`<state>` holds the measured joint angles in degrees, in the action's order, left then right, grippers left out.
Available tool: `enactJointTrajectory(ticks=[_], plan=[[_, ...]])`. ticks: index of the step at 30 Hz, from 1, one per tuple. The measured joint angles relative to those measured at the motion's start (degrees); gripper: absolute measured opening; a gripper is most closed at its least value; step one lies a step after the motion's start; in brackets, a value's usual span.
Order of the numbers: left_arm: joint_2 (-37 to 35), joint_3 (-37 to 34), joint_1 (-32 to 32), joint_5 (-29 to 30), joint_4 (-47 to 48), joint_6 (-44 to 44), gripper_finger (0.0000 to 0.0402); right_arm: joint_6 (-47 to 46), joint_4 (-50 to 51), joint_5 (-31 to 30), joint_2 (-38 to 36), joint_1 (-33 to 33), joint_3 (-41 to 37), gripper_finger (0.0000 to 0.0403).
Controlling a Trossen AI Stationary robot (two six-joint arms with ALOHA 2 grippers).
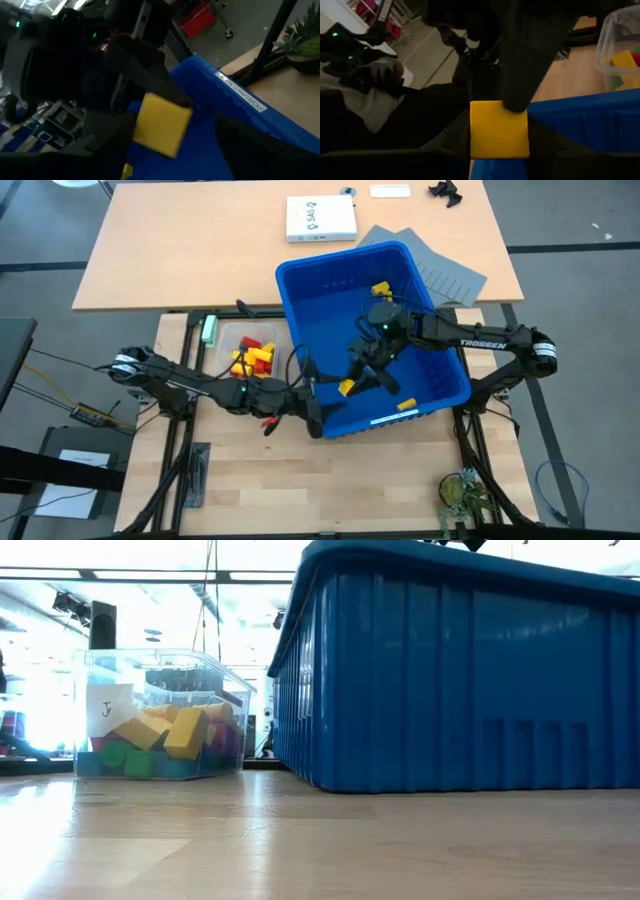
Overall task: Sort blocks
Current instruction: Put the yellow block into the transparent bin
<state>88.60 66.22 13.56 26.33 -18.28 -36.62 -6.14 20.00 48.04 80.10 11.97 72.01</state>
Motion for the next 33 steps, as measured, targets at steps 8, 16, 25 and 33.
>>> enactJointTrajectory(ticks=[8, 16, 25, 33], plan=[[-0.02, 0.0, -0.37, -0.64, 0.52, -1.6, 0.0275, -1.89, -2.27, -0.71, 2.08, -1.14, 0.0, 0.0127], [-0.04, 0.0, -0.44, -0.96, 1.77, -2.26, 0.0216, -4.46, -5.74, -0.3, 2.72, -1.09, 0.0, 0.0127], [-0.04, -0.02, -0.03, 1.8, 2.41, -1.32, 0.0142, -6.9, -8.54, -0.77, 4.17, -0.59, 0.0, 0.0213], [-2.87, 0.0, 1.89, 19.4, 9.44, 8.96, 0.0142, -2.77, -7.23, -8.65, -2.86, 5.46, 0.02, 0.0292]])
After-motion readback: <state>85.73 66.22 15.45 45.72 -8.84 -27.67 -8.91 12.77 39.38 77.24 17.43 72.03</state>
